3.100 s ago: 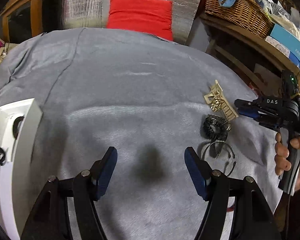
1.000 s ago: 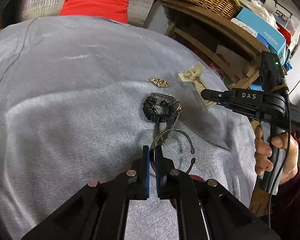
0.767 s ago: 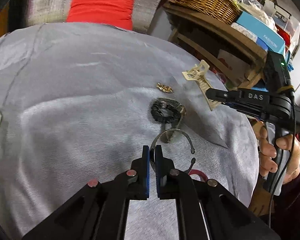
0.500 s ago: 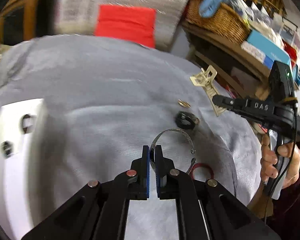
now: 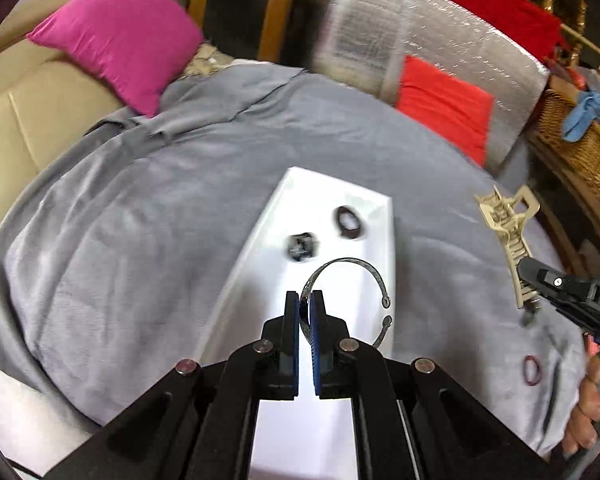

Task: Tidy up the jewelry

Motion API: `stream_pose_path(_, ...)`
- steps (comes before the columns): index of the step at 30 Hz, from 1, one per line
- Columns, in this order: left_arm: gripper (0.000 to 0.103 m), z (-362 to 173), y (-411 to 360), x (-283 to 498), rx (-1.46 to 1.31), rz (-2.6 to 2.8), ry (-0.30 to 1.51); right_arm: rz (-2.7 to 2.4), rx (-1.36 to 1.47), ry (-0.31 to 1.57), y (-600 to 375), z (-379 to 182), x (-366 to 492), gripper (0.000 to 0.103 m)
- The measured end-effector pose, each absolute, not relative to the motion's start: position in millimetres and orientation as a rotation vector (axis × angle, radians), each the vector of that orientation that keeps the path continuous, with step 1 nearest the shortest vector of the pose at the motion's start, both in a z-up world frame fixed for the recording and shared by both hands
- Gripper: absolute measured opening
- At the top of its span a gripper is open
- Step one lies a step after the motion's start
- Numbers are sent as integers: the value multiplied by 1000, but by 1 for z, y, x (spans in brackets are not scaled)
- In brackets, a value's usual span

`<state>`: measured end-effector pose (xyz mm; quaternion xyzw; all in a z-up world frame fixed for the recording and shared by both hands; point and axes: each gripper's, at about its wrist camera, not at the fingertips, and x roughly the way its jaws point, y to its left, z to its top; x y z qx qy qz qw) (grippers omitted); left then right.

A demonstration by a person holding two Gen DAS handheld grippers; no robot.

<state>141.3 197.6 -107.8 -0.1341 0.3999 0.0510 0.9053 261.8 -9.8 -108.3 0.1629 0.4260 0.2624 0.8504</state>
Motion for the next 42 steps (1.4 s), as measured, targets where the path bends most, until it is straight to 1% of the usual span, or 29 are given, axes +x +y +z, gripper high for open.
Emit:
stream_pose_path(4,5,-127,209,145,-291,112,890,560,369,950,35,-116,261,10)
stream_pose_path(12,5,-150,226,138,-287,119,966,508,429,1097,88,-148,272,10)
stream_pose_path(19,5,-165,230,144,-317,132,1011,414,466,1169,103,-174,290,11)
stream_pose_path(29,5,-177,239,156,-361,148,1048,331,380,1238,120,-196,317,11)
stream_pose_path(33,5,-182,242,160,-382,145,1066,310,332,1306,127,-206,322,14)
stream_pose_path(37,5,-182,244,162,-399,137,1067,309,306,1314,128,-202,324,14)
stream_pose_path(39,5,-181,245,162,-409,134,1067,333,307,1316,128,-197,323,24)
stream_pose_path(40,5,-180,245,162,-416,126,1063,348,303,1318,129,-193,322,42)
stream_pose_path(41,5,-178,245,162,-420,119,1056,358,297,1308,128,-187,319,63)
stream_pose_path(42,5,-176,245,161,-419,115,1049,370,294,1284,128,-181,317,70)
